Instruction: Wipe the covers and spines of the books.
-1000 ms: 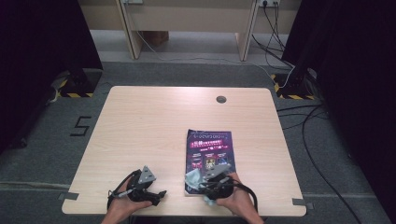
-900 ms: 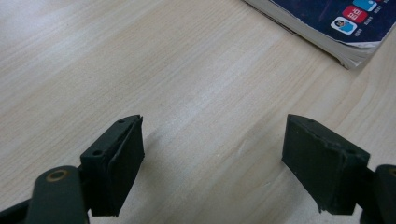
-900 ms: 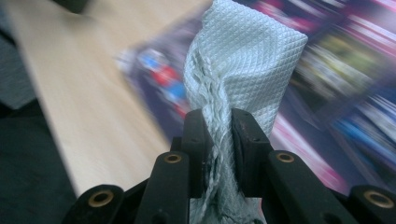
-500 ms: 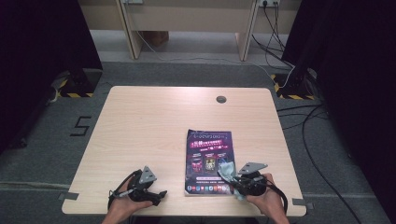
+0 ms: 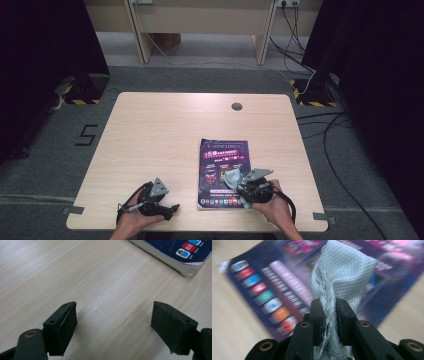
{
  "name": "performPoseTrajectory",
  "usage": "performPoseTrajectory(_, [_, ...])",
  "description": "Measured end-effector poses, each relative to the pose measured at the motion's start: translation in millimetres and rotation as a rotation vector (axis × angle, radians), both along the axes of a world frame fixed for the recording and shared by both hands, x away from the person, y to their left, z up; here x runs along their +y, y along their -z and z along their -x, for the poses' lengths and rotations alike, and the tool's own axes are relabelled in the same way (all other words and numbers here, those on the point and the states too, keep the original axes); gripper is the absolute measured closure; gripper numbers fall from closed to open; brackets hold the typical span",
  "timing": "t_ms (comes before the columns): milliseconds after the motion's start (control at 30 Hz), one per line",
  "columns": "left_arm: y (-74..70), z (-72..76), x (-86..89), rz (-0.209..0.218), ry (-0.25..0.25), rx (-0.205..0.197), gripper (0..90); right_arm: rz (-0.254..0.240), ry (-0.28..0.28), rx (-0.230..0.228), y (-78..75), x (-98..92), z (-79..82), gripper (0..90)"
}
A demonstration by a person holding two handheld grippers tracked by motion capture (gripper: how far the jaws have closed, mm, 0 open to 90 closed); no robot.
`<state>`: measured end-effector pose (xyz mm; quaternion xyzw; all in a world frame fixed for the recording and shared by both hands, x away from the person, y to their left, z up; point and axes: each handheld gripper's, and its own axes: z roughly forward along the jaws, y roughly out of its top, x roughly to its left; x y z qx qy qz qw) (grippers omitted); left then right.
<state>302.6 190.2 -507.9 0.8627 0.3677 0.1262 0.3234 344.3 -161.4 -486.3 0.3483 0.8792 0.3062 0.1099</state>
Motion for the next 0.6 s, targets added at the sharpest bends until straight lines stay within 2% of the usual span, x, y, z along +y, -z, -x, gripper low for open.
performPoseTrajectory(33, [0.5, 0.0, -0.1, -0.001, 0.000, 0.002, 20.1, 0.003, 0.017, -0.002, -0.1, -2.1, -7.5, 77.3])
performPoseTrajectory(67, [0.6, -0.1, 0.1, -0.001, -0.001, 0.003, 20.1, 0.006, 0.058, -0.005, -0.3, -5.6, -24.7, 77.3])
performPoseTrajectory(100, [0.6, -0.1, 0.1, -0.001, -0.001, 0.003, 20.1, 0.006, 0.058, -0.005, -0.3, -5.6, -24.7, 77.3])
performPoseTrajectory(133, [0.5, -0.2, 0.2, -0.001, 0.002, 0.004, 20.1, -0.001, 0.098, -0.002, -0.1, -7.6, -42.4, 77.3])
performPoseTrajectory(167, [0.5, -0.2, 0.2, -0.001, 0.002, 0.004, 20.1, -0.001, 0.098, -0.002, -0.1, -7.6, -42.4, 77.3])
performPoseTrajectory(200, [0.7, 0.0, 0.0, -0.001, 0.002, 0.004, 20.1, 0.006, 0.131, -0.010, -0.1, -8.2, -60.2, 77.3])
performPoseTrajectory(267, [0.9, -0.4, -0.1, 0.003, 0.002, 0.007, 20.1, -0.001, 0.153, -0.011, 0.1, -7.9, -72.2, 77.3])
performPoseTrajectory(300, [0.9, -0.4, -0.1, 0.003, 0.002, 0.007, 20.1, -0.001, 0.153, -0.011, 0.1, -7.9, -72.2, 77.3])
performPoseTrajectory(333, [0.9, -0.4, -0.2, 0.003, 0.003, 0.007, 20.1, -0.004, 0.179, -0.018, 0.7, -6.9, -84.2, 77.2])
performPoseTrajectory(367, [0.9, -0.4, -0.2, 0.003, 0.003, 0.007, 20.1, -0.004, 0.179, -0.018, 0.7, -6.9, -84.2, 77.2])
performPoseTrajectory(433, [1.0, -0.4, -0.1, 0.004, 0.003, 0.007, 20.1, -0.001, 0.202, -0.027, 1.1, -5.5, -99.9, 77.2])
performPoseTrajectory(600, [0.9, -0.1, -0.3, 0.000, 0.002, 0.004, 20.0, 0.007, 0.231, -0.020, 0.2, -2.9, -118.5, 77.2])
